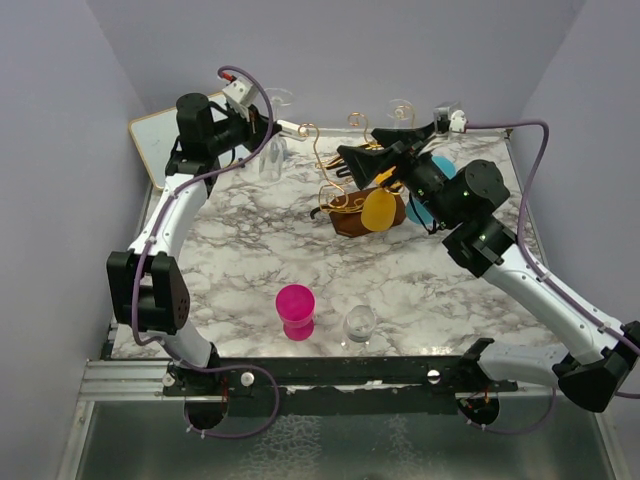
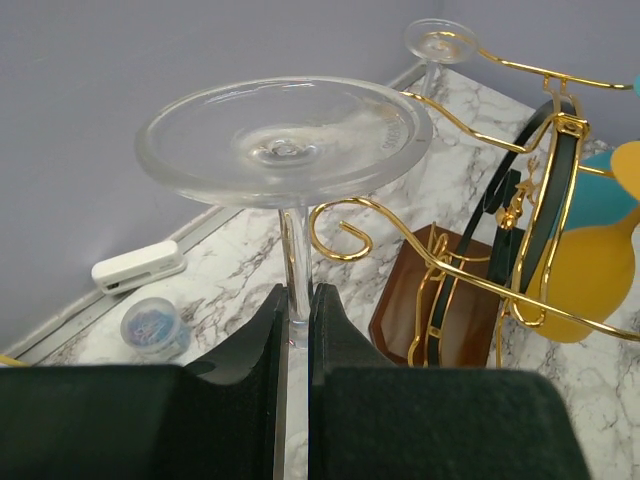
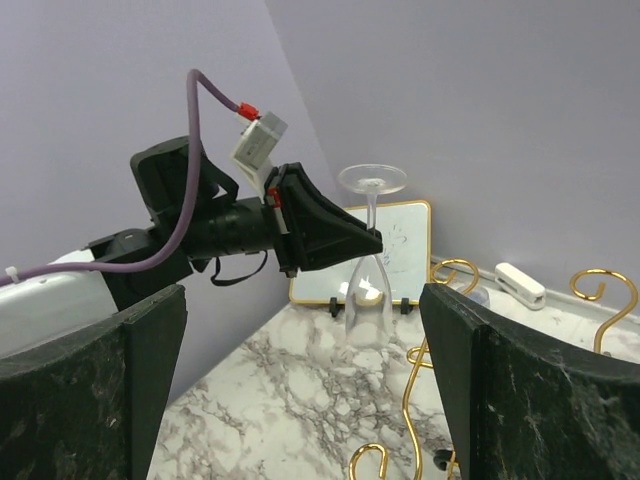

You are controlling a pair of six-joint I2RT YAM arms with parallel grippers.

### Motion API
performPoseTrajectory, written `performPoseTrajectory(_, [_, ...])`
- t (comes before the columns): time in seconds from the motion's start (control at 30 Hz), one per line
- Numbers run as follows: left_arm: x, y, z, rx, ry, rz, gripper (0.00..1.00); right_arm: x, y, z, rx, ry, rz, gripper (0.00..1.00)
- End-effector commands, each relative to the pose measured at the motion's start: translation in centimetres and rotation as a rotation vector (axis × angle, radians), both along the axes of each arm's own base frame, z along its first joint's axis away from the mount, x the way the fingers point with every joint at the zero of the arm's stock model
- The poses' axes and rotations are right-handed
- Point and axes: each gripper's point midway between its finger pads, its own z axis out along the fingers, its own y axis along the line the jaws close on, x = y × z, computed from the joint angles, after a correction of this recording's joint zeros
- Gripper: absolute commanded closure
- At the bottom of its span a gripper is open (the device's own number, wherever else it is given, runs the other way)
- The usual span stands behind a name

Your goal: Place the wine glass upside down on the wine glass rack

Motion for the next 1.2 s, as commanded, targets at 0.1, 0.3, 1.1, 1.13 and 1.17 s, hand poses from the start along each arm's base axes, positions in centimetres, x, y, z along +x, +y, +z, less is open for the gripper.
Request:
performPoseTrajectory(0.1, [-3.9, -0.7, 1.1, 0.085, -0.018, -0.035, 1.0, -1.0, -1.7, 1.1, 0.07, -0.039, -0.027, 0.01])
performPoseTrajectory(0.3, [-7.3, -3.2, -0.9, 0.157, 0.015, -0.12, 1.0, -1.2, -1.7, 1.0, 0.072, -0.039, -0.017, 0.01])
performPoseTrajectory(1.1, [-4.4, -2.8, -4.2, 0.187, -0.03, -0.033, 1.0, -0.9, -5.3, 0.1, 0.025, -0.015, -0.18, 0.01])
performPoseTrajectory(1.13, [-4.7, -2.9, -3.9, 0.171, -0.028, -0.042, 1.0, 0.0, -5.7, -0.4, -0.01, -0.012, -0.23, 0.01])
performPoseTrajectory(1.17, [-4.9, -2.9, -3.6, 0.161, -0.02, -0.042, 1.0, 0.8, -6.2, -0.6, -0.051, 0.002, -0.28, 0.01])
